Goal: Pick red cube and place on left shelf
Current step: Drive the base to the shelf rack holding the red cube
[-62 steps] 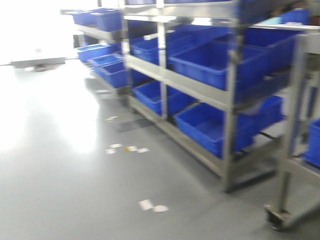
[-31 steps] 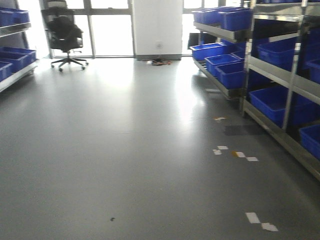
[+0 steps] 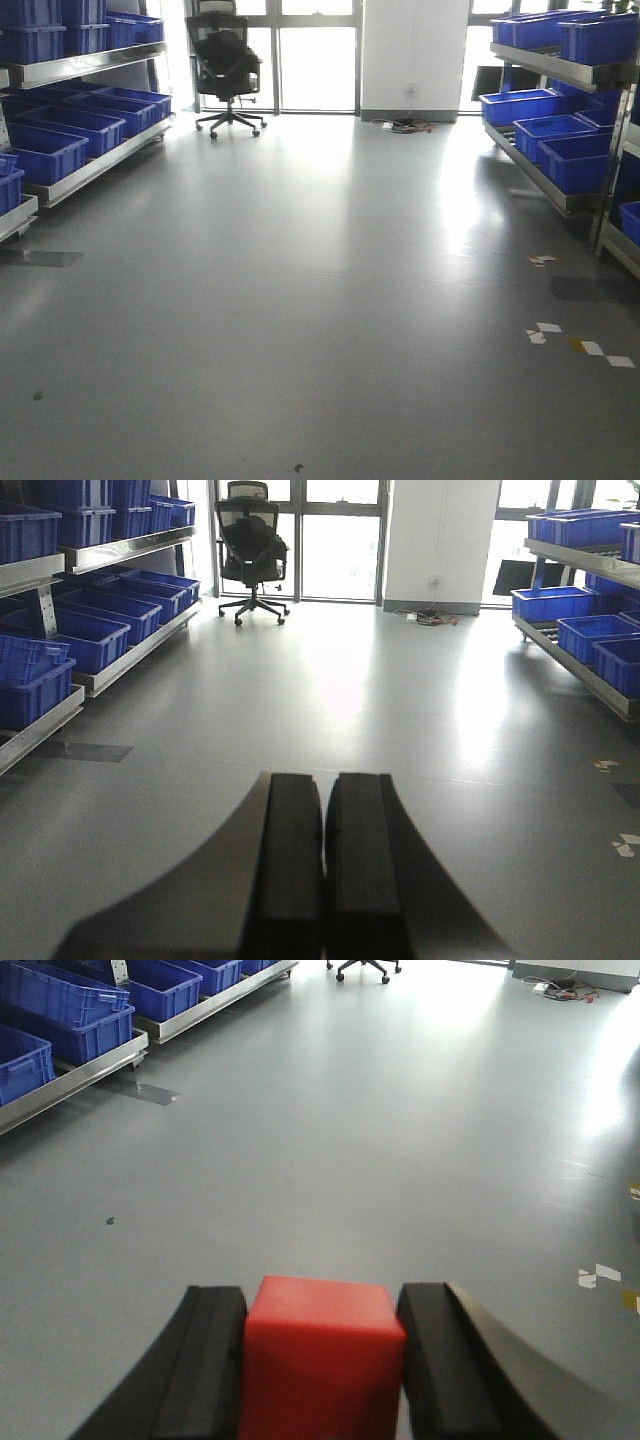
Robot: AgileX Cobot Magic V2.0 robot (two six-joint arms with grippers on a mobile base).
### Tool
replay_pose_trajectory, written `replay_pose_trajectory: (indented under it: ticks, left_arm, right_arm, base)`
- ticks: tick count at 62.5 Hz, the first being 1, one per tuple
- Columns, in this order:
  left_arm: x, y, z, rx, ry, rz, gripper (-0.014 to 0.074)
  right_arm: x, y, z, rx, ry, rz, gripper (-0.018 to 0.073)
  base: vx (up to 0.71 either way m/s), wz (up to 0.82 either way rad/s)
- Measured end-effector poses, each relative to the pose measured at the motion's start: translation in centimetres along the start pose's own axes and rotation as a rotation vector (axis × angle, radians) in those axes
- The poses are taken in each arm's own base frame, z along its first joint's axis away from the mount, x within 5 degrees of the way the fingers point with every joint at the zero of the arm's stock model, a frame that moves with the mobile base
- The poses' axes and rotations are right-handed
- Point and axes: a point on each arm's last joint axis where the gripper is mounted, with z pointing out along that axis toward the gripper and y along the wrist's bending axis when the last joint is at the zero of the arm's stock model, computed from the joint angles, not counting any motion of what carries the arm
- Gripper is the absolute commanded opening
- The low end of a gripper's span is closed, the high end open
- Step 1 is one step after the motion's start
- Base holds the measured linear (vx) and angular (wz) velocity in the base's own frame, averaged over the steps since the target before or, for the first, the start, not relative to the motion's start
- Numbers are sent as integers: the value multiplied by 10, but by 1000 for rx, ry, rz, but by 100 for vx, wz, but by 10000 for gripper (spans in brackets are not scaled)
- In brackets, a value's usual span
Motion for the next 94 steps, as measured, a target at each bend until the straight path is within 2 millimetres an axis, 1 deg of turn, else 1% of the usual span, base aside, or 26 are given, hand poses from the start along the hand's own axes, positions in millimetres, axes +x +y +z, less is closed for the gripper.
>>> replay_pose_trajectory:
  ticks: [64,94]
  left_arm:
    - [0,0,0,0,0,0,101]
    - [0,0,0,0,0,0,101]
  right_arm:
    - [0,0,0,0,0,0,74]
    - [0,0,0,0,0,0,74]
  base:
    - [52,9]
    - [63,40]
